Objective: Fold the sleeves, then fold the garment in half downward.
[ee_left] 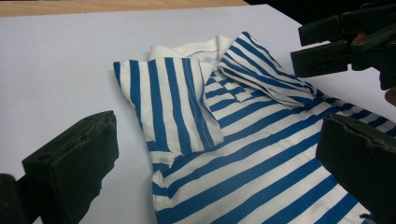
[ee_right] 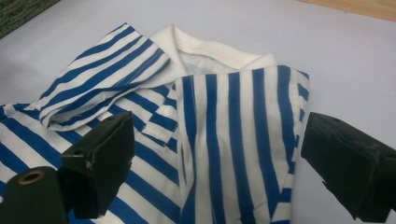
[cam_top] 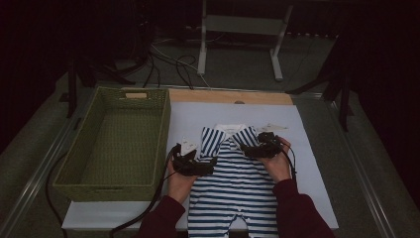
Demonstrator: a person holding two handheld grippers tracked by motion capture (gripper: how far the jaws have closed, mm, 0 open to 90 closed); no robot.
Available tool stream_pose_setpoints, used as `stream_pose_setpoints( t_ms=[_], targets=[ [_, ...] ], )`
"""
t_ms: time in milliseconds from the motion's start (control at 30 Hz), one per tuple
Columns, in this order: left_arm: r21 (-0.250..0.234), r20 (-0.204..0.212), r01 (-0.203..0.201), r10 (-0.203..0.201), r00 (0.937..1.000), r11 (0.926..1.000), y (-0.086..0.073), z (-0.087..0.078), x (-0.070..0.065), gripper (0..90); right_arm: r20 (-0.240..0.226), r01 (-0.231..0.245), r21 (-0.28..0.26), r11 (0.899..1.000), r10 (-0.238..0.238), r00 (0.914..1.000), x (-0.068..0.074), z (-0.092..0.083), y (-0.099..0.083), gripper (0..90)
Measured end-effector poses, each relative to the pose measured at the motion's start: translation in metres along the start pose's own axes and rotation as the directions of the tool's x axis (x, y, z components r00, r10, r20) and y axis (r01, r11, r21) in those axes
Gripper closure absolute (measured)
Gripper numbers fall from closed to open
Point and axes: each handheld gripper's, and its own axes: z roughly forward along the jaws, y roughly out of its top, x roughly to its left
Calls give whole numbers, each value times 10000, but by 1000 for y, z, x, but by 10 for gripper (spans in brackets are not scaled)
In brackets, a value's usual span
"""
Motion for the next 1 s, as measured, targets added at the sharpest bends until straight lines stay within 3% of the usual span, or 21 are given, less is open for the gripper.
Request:
stream_pose_setpoints(
  t_ms=[1000],
  targets=[
    [204, -185, 36, -33, 9998, 9998, -2, 2, 4, 0, 360, -497, 362, 9981, 484, 9982, -21, -19, -23, 97]
  ],
)
